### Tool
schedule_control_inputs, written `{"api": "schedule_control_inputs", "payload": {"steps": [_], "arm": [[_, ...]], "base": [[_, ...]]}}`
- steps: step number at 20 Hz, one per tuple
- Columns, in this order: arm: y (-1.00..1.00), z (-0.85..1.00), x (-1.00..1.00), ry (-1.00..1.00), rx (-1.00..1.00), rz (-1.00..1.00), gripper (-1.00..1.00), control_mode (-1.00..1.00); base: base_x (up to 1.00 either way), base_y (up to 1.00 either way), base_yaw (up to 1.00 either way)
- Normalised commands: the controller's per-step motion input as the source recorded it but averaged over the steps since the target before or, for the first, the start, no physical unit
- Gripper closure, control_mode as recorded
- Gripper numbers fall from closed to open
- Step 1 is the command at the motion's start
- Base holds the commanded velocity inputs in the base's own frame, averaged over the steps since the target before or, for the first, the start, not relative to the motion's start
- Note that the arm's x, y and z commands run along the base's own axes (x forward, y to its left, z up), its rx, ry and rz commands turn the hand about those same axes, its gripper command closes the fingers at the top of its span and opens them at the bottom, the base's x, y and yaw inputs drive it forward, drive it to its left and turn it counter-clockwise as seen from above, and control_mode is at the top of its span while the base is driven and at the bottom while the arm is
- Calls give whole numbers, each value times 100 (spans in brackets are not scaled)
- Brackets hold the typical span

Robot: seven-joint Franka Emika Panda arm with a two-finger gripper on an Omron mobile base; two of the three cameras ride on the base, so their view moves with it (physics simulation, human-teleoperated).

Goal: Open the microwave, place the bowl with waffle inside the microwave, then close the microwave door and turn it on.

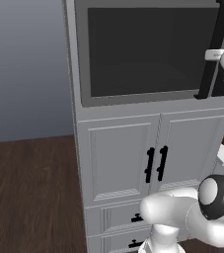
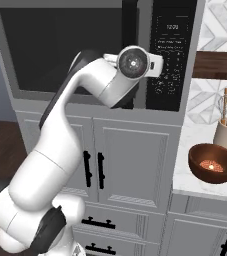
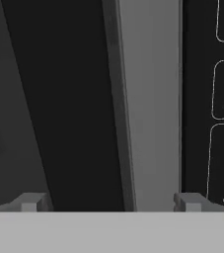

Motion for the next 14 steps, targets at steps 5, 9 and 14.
{"api": "schedule_control_inputs", "payload": {"steps": [5,9,14], "arm": [[0,-29,50,-4,0,0,-100,-100],[0,-29,60,0,0,0,-100,-100],[2,-20,50,3,0,0,100,-100]], "base": [[0,0,0],[0,0,0],[0,0,0]]}}
